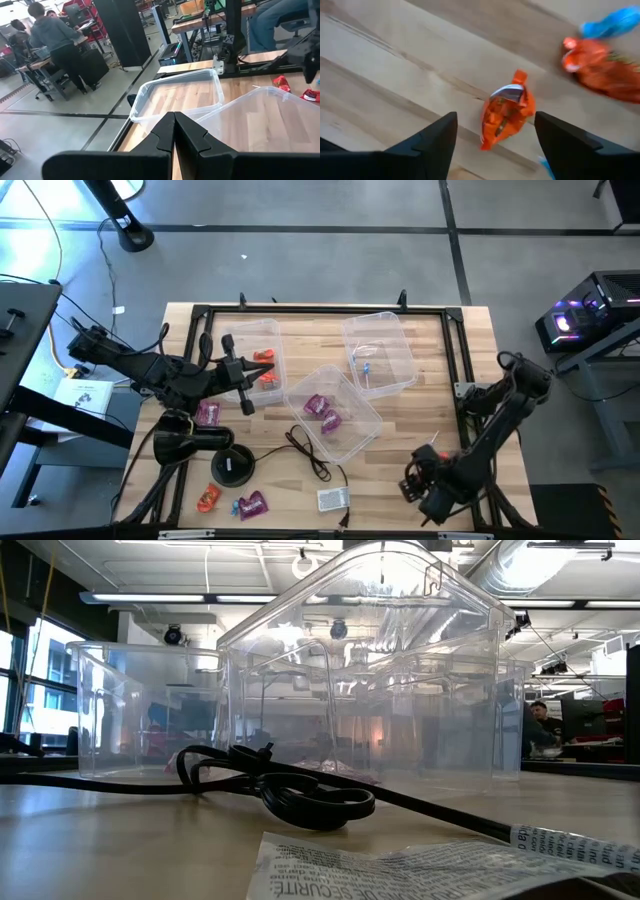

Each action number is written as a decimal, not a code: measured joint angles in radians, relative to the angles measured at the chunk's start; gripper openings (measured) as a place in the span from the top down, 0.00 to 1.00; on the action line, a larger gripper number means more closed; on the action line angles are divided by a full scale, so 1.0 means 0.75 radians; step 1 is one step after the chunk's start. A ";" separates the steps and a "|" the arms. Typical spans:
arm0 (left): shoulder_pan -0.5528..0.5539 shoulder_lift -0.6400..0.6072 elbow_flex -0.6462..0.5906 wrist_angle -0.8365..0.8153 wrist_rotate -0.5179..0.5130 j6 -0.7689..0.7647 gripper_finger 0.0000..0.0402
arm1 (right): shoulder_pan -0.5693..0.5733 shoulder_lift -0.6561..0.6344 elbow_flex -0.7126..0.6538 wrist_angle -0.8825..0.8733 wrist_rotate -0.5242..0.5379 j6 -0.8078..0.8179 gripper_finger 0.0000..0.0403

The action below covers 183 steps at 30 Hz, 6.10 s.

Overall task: Sort candy
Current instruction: Put the orange candy into the left transparent bin

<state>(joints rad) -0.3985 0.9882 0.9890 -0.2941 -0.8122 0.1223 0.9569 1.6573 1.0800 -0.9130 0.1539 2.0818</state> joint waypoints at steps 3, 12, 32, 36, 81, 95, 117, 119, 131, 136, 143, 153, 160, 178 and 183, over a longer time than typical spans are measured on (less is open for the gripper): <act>0.000 0.000 0.000 -0.001 0.030 -0.009 1.00 | -0.001 0.000 -0.100 0.154 -0.009 0.008 0.34; 0.000 0.000 0.000 -0.009 0.054 -0.023 1.00 | -0.005 -0.008 -0.314 0.265 -0.134 0.054 0.34; 0.000 0.000 0.000 0.007 0.054 -0.032 1.00 | -0.126 0.006 -0.037 0.022 -0.033 -0.289 0.97; 0.000 0.000 0.000 0.074 0.054 0.016 1.00 | -0.225 0.004 0.148 0.033 0.332 -0.669 0.97; 0.000 0.020 0.000 0.689 0.215 0.434 1.00 | -1.547 0.686 0.753 2.137 -0.414 -2.587 0.89; 0.000 0.021 0.000 0.696 0.158 0.370 1.00 | -1.574 1.180 1.604 1.574 -0.442 -2.635 0.44; -0.047 0.017 0.000 0.601 0.110 0.364 1.00 | -1.580 0.688 1.568 -0.009 -0.349 -3.197 0.38; -0.048 0.017 0.000 0.601 0.110 0.364 1.00 | -1.567 0.648 1.568 -0.124 -0.290 -3.196 0.39; -0.055 0.012 0.000 0.599 0.110 0.375 1.00 | -1.419 0.220 1.227 -0.342 0.074 -3.013 0.39; -0.056 0.012 0.000 0.606 0.112 0.375 1.00 | -1.294 -0.256 0.534 0.016 0.226 -2.784 0.39; -0.055 0.012 0.000 0.598 0.112 0.376 1.00 | -0.973 -0.726 0.002 0.086 0.285 -2.119 0.39; 0.005 0.012 0.000 0.596 0.113 0.376 1.00 | -0.465 -0.767 -0.148 -0.082 0.377 -1.353 0.39; 0.026 0.012 0.000 0.561 0.127 0.360 1.00 | -0.358 -0.549 -0.152 -0.318 -0.015 -1.010 0.39; 0.025 0.012 0.000 0.455 0.173 0.292 1.00 | -0.184 -0.062 -0.152 -0.324 -0.339 -0.956 0.39; 0.025 0.012 0.000 0.453 0.173 0.293 1.00 | -0.216 0.032 -0.152 -0.323 -0.369 -0.982 0.39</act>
<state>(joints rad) -0.3798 0.9974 0.9890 0.0456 -0.6827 0.3417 0.7948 1.6814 0.9661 -1.1549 -0.1226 1.3453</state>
